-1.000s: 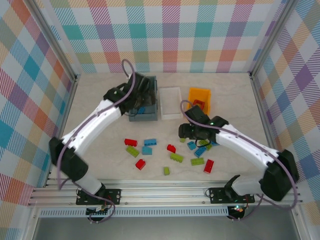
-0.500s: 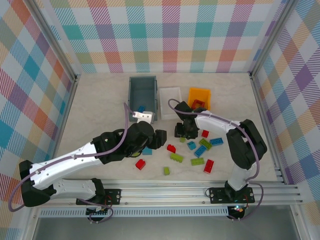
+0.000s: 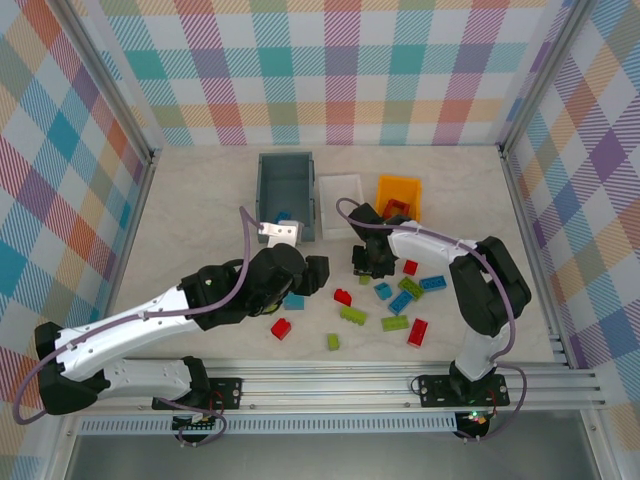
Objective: Sort the legos into containers by color
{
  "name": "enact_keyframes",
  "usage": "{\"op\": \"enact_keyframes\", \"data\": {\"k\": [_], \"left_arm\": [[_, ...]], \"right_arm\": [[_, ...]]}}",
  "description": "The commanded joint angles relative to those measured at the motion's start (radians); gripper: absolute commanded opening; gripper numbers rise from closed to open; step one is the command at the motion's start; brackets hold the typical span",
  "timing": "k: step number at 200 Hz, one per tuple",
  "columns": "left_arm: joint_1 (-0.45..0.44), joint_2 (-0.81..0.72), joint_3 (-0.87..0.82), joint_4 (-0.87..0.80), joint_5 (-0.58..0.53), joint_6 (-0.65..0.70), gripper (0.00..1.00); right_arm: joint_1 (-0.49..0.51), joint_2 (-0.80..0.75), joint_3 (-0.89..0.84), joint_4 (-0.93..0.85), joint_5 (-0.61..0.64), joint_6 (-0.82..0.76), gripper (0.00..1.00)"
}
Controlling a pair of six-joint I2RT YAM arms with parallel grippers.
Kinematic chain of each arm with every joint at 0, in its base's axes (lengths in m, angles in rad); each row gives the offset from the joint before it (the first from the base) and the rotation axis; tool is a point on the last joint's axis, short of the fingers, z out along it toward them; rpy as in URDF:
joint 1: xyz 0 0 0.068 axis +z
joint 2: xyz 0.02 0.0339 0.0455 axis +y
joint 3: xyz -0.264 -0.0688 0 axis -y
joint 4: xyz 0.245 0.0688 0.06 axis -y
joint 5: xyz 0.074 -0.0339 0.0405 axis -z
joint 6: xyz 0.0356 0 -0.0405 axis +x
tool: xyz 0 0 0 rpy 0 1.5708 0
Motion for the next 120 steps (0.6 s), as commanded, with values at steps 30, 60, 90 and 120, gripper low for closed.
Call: {"op": "enact_keyframes", "data": {"k": [30,60,90,120], "left_arm": [[-0.011,-0.069,-0.029,-0.013,-0.079,-0.017,0.65],[-0.012,-0.071,-0.042,-0.026,-0.098,-0.031,0.65],[-0.010,-0.071,-0.046,-0.044,-0.115,-0.042,0.65],[-0.012,-0.068,-0.040,-0.086,-0.126,-0.048,0.65]], "right_arm": [[0.009,-0.049,0.136,-0.059,0.057,-0.051,0.22],[0.003,0.042,0.330,-0.106,0.077,-0.097,0.22],[-0.012,0.182,0.534,-0.141,0.104,-0.123,0.23],[-0.025,0.329,0.741,-0.229,0.133,-0.139,0.23]]}}
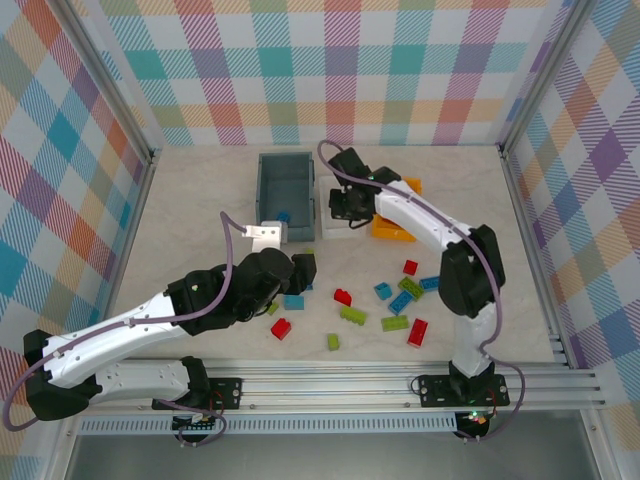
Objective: Sort the legos into containers by color
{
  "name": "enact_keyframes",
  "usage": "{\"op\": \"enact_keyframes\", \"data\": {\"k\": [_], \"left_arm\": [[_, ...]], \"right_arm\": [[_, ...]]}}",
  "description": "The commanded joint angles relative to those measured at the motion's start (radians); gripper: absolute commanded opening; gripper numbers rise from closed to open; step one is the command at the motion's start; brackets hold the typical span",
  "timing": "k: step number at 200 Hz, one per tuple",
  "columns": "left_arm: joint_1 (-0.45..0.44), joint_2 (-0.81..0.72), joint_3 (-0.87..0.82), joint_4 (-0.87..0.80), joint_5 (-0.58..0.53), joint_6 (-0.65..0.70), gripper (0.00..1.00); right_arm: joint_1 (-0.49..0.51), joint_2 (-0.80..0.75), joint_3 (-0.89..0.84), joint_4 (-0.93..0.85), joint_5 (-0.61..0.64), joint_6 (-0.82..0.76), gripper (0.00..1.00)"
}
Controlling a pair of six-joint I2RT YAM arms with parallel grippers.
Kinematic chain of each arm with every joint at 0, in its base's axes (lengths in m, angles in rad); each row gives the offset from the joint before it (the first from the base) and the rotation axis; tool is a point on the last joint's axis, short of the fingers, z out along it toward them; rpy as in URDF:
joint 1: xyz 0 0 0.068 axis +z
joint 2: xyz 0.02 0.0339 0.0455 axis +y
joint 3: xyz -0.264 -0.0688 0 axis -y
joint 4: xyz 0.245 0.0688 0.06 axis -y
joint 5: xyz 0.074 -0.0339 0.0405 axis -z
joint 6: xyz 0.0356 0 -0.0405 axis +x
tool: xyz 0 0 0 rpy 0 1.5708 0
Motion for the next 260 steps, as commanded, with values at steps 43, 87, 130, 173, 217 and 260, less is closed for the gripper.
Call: {"op": "enact_keyframes", "data": {"k": [43,87,130,173,217,260], "left_arm": [[-0.008,-0.038,-0.012,-0.130,-0.083,-0.055,0.65],[-0.008,-0.119,-0.031,-0.299,-0.219,-0.173,0.65],[-0.007,-0.204,-0.056,-0.353,-0.275,-0.226,0.65],[-0.006,-0.257,-0.070,-0.386,-0.299,-0.251,0.65],[-0.006,-0.282,-0.084,-0.380,-0.292,-0.248,0.65],[-0.007,-0.283,-0.087,-0.374,-0.286,-0.244,0.65]], "right_arm": [[0.018,0.004,0.007,-0.034,0.037,-0.075,0.30],[0.238,-0.116,-0.242,0.146,0.024,-0.062,0.57],[0.351,0.052,-0.088,0.144,-0.010,-0.065,0.74],[0.387,0.218,0.103,0.090,-0.025,-0.058,0.81],[0.398,0.365,0.300,0.021,-0.042,-0.053,0.80],[0.421,0.446,0.386,-0.029,-0.034,-0.061,0.72]]}}
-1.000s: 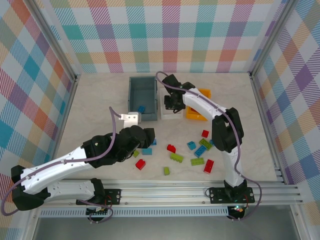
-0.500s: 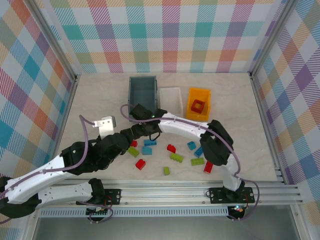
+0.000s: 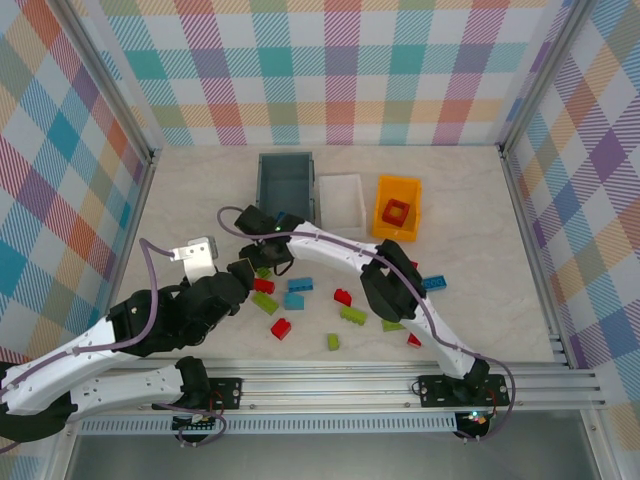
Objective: Sort the legos into containers by color
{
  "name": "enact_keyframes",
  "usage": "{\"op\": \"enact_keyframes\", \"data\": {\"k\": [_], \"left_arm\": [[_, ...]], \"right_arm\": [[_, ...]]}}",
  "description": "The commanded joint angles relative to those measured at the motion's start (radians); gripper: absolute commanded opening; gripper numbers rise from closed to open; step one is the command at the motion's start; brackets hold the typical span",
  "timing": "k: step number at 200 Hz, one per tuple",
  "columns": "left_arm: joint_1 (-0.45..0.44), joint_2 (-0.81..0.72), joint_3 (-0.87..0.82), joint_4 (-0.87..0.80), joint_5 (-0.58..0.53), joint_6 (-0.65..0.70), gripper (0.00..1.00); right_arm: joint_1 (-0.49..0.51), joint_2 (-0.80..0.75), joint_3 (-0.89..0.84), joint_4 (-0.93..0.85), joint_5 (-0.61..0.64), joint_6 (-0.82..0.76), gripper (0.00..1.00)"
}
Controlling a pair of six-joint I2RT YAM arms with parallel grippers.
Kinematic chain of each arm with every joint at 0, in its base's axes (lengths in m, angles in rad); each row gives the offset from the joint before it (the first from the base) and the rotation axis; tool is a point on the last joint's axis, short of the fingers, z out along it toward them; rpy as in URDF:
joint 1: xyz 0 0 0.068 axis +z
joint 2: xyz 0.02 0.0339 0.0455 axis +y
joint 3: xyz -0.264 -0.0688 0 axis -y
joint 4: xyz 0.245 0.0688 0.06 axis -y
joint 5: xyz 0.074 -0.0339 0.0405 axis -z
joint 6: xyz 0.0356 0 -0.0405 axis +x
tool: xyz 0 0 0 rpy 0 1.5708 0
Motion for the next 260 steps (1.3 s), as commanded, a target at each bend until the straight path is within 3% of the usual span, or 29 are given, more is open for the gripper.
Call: {"op": "enact_keyframes", "data": {"k": [1,80,137,193,220,260], "left_arm": [[-0.006,-0.006,-0.008,-0.010,-0.021,-0.007,0.65],[-0.005,0.002,-0.007,0.019,-0.009,0.009,0.65],[-0.006,0.009,-0.002,0.031,-0.002,0.020,0.65],[-0.006,0.020,0.004,0.036,-0.001,0.029,0.65],[-0.005,0.020,0.001,0.035,0.004,0.029,0.65],[-0.005,0.030,0.008,0.100,0.042,0.096,0.66]], "right_arm": [[0.019,0.038,0.049,-0.069,-0.002,0.000,0.72],[0.031,0.059,0.036,-0.089,0.014,0.012,0.53],[0.031,0.071,0.053,-0.122,0.049,0.007,0.51],[0.031,0.079,0.065,-0.123,0.053,0.016,0.38],[0.036,-0.023,-0.020,-0.070,0.093,0.018,0.35],[0.031,-0.311,-0.241,0.015,0.213,0.016,0.34]]}}
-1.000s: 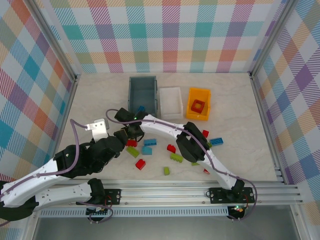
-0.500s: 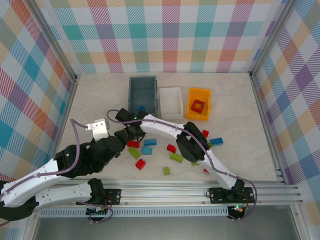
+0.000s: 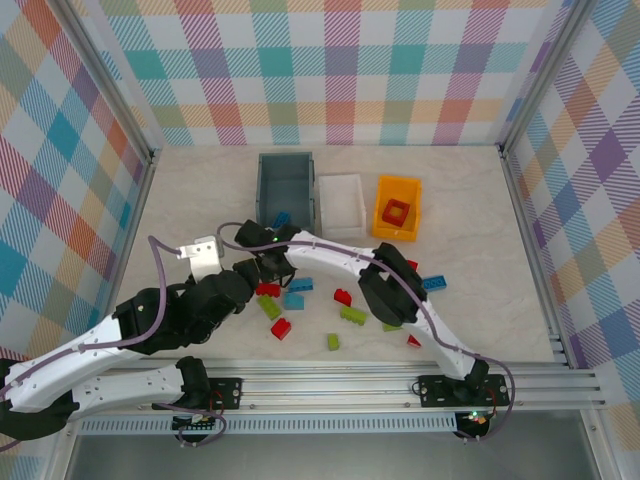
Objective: Sort the legos into containers by color
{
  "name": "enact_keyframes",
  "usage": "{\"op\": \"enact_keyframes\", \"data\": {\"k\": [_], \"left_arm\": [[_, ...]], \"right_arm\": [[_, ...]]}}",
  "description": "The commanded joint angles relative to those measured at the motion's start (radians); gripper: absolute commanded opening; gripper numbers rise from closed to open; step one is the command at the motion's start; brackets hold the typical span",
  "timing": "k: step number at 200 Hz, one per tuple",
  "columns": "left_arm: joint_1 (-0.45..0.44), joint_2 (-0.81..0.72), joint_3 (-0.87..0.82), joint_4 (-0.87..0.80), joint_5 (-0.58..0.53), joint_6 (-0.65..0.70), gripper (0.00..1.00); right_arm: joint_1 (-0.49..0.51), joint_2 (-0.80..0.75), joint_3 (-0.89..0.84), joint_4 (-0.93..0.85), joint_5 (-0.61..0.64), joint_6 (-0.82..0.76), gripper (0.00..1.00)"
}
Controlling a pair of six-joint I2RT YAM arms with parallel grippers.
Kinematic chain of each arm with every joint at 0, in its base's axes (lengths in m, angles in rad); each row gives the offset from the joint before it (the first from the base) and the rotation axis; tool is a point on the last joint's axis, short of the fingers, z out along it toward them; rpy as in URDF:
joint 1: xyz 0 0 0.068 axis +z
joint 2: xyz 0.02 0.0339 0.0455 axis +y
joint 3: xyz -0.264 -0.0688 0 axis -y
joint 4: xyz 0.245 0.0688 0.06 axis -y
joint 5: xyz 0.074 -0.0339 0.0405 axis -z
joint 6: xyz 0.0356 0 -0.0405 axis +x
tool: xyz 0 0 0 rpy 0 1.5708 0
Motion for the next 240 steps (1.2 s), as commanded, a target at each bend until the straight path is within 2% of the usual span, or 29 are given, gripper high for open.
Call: {"op": "enact_keyframes", "data": {"k": [1,31,55,76,114,152,174,201,240], "left_arm": [[-0.005,0.009,0.009,0.067,0.027,0.065,0.66],[-0.005,0.086,0.042,0.171,0.117,0.158,0.67],[-0.005,0.190,0.088,0.241,0.189,0.201,0.67],[-0.005,0.274,0.117,0.294,0.227,0.223,0.67],[-0.003,0.394,0.163,0.308,0.265,0.224,0.68],[0.006,0.440,0.148,0.300,0.300,0.192,0.68],[0.021,0.460,0.148,0.254,0.317,0.155,0.67],[0.042,0.473,0.135,0.194,0.342,0.108,0.67],[0.065,0.499,0.085,0.103,0.401,0.045,0.66]], "right_arm": [[0.000,-0.224,-0.094,0.061,0.099,0.008,0.34],[-0.087,-0.429,-0.319,0.108,0.128,0.041,0.34],[-0.207,-0.486,-0.408,0.124,0.096,0.046,0.34],[-0.303,-0.453,-0.387,0.128,0.045,0.032,0.34],[-0.405,-0.277,-0.192,0.019,0.016,0.030,0.34],[-0.433,-0.142,-0.048,-0.070,0.002,0.035,0.39],[-0.433,-0.136,-0.033,-0.080,-0.001,0.037,0.50],[-0.428,-0.223,-0.077,-0.047,0.006,0.024,0.61],[-0.384,-0.439,-0.190,0.023,0.016,-0.038,0.62]]}}
